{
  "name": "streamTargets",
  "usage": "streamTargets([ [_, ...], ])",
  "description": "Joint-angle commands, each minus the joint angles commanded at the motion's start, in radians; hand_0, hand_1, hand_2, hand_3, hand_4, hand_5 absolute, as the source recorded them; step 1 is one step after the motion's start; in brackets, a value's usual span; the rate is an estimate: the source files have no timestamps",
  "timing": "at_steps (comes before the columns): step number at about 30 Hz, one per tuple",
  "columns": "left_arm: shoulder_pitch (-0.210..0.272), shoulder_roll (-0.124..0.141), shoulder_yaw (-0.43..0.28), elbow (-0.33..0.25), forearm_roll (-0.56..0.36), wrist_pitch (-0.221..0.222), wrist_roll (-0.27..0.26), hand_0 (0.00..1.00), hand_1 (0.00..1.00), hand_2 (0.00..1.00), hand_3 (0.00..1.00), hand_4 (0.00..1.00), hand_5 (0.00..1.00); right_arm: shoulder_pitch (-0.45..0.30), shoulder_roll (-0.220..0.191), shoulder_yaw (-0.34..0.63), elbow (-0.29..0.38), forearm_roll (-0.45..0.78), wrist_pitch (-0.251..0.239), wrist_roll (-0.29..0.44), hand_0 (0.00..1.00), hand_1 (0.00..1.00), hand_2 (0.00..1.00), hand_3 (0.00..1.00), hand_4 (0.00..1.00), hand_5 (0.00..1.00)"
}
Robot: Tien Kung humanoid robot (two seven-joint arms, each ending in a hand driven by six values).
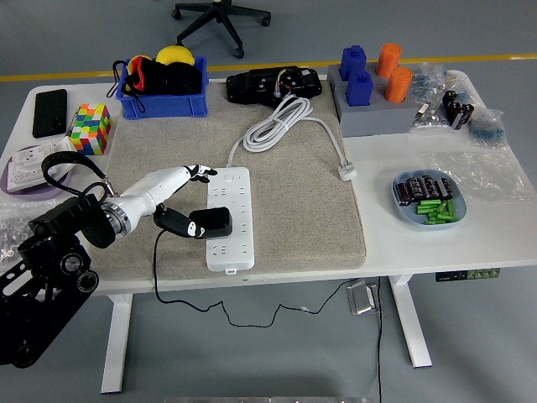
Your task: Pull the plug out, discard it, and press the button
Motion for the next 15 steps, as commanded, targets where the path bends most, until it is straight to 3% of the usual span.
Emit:
streamTargets([
  [5, -0.012, -0.005, 0.02, 0.031, 0.013, 0.029, -0.008, 0.877, 0.831, 0.799, 0.847, 0.998, 0.002, 0.002, -0.001, 0.001, 0.0, 0.0, 0.0, 0.0, 0.752, 0.7, 0.71, 0.725, 0.759, 0.646],
  [6, -0.016, -0.008, 0.023, 0.041, 0.017, 0.036, -0.011, 0.827, 0.69, 0.67, 0.753, 0.959, 0.002, 0.001, -0.001, 0.001, -0.001, 0.001, -0.001, 0.0, 0.752, 0.701, 0.709, 0.725, 0.761, 0.646],
  [12, -0.029, -0.019, 0.045, 0.077, 0.026, 0.051, -0.006, 0.827, 0.69, 0.67, 0.753, 0.959, 0.002, 0.003, -0.001, 0.002, -0.001, 0.001, 0.0, 0.0, 0.752, 0.701, 0.709, 0.725, 0.761, 0.646],
  [13, -0.03, -0.021, 0.05, 0.082, 0.026, 0.051, -0.003, 0.751, 0.599, 0.582, 0.647, 0.913, 0.002, 0.003, -0.001, 0.001, 0.0, 0.001, 0.0, 0.0, 0.751, 0.7, 0.709, 0.724, 0.761, 0.645],
  [15, -0.031, -0.023, 0.055, 0.086, 0.021, 0.051, -0.001, 0.751, 0.599, 0.582, 0.647, 0.913, 0.002, 0.004, -0.001, 0.001, 0.0, 0.001, 0.0, 0.0, 0.751, 0.7, 0.709, 0.724, 0.761, 0.645],
])
